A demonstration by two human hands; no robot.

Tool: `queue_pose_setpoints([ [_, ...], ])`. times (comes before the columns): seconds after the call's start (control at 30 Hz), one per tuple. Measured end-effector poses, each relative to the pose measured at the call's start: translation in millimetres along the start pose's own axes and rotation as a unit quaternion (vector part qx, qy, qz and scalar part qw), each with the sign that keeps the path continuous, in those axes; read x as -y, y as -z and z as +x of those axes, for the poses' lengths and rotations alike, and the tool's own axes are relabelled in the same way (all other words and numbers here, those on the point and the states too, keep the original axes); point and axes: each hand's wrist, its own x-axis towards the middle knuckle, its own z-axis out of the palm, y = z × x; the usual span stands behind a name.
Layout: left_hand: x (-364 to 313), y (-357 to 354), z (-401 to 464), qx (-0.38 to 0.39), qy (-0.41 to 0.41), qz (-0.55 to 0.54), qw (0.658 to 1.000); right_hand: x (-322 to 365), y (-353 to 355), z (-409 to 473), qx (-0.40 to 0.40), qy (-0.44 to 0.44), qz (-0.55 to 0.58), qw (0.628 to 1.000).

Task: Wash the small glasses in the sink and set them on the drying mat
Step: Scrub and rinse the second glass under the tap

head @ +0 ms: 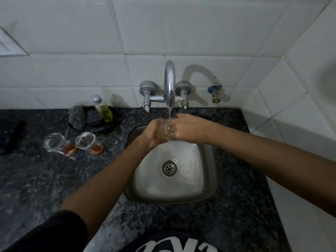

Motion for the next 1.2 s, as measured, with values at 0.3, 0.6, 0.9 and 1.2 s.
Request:
queue_pose_setpoints([
  [0.3,3,7,2,0.026,0.003,0.015,1.0,7,-7,4,-0.035,-0.007,-0.034,0.999],
  [0.6,7,2,5,0.018,0.0,0.005,1.0,2,-2,-1,-0.012,-0.001,-0.014,1.0],
  [0.9,22,-4,5,0.015,-0.017,-0.106,0.994,19,12,2,0.016,-0.095,0.039,0.995],
  [1.2,28,4,8,0.006,-0.035,-0.15,0.988,20,11,0,0.058,-0.095,0.006,0.994],
])
